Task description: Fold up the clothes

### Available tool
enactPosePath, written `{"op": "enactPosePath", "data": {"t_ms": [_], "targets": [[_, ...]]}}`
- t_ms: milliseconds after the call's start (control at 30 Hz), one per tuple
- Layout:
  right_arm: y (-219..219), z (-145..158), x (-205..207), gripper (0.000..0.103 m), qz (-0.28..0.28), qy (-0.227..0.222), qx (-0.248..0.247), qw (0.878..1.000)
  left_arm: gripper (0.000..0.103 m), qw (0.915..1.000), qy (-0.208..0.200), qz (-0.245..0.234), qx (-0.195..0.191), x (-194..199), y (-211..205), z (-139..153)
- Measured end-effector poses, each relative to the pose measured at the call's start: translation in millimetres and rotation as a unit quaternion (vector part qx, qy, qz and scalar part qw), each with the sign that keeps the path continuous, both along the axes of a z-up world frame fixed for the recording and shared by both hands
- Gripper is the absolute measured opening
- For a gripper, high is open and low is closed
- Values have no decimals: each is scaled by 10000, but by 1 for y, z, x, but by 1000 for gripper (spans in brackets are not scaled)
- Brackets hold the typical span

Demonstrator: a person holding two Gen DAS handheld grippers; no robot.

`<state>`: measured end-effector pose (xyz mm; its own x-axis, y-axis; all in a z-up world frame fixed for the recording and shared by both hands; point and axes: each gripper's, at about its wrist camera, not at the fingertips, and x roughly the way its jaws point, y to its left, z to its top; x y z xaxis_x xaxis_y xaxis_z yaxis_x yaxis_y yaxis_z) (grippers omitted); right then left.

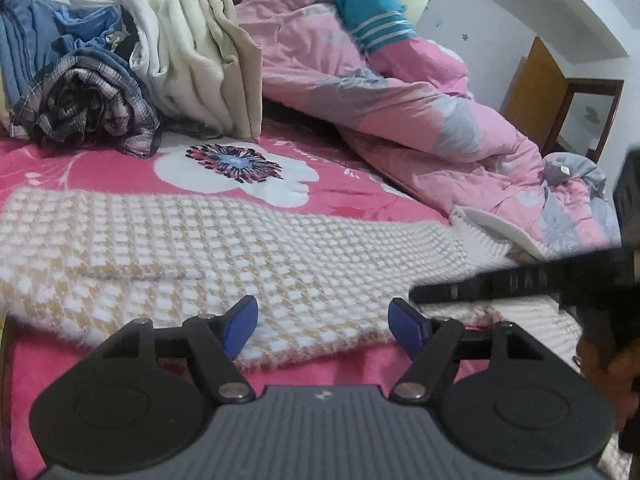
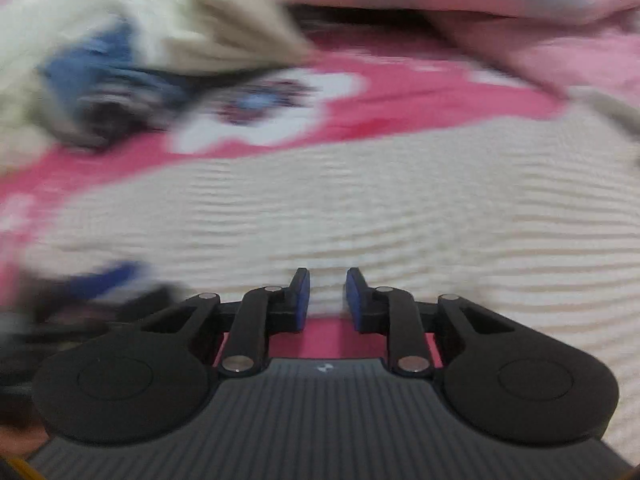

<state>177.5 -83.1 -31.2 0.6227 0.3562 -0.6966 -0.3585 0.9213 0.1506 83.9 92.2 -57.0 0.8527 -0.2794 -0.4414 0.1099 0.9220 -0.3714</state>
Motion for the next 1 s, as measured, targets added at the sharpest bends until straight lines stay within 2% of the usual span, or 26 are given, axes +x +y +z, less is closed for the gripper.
{"op": "enactPosePath", "data": {"t_ms": [67, 133, 233, 433, 633, 767, 833, 900, 933, 1000], "targets": [[5, 13, 10, 17, 79, -318, -340, 9989, 74, 10000, -20, -18, -67, -1, 3, -1], [-2, 18, 37, 17, -225, -604, -740, 9952, 75, 9999, -38, -33, -118, -1, 4, -2], [-28, 5, 100, 18, -1003, -430, -975, 9892, 75, 9999, -56, -43, -142, -2, 5, -3], [-46, -26, 188, 18, -1582, -73, -282, 9870, 76, 9998, -76, -72, -148, -3, 5, -4], [-38, 5, 164, 19, -1363, 75, 462, 9896, 76, 9995, -85, -93, -279, -4, 8, -5], [-18, 22, 116, 19, -490, 570, 960, 9925, 76, 9993, -94, -71, -368, -5, 11, -5], [-4, 16, 109, 19, -134, 908, 1036, 9904, 76, 9991, -111, -53, -404, -6, 12, -5], [16, -3, 117, 19, -48, 1143, 780, 9904, 76, 9988, -142, -47, -464, -6, 14, -5], [25, -14, 124, 19, -78, 1208, 660, 9905, 76, 9987, -148, -43, -489, -6, 15, -5], [30, -24, 137, 19, -367, 1113, 848, 9895, 76, 9987, -141, -14, -489, -8, 16, -5]]}}
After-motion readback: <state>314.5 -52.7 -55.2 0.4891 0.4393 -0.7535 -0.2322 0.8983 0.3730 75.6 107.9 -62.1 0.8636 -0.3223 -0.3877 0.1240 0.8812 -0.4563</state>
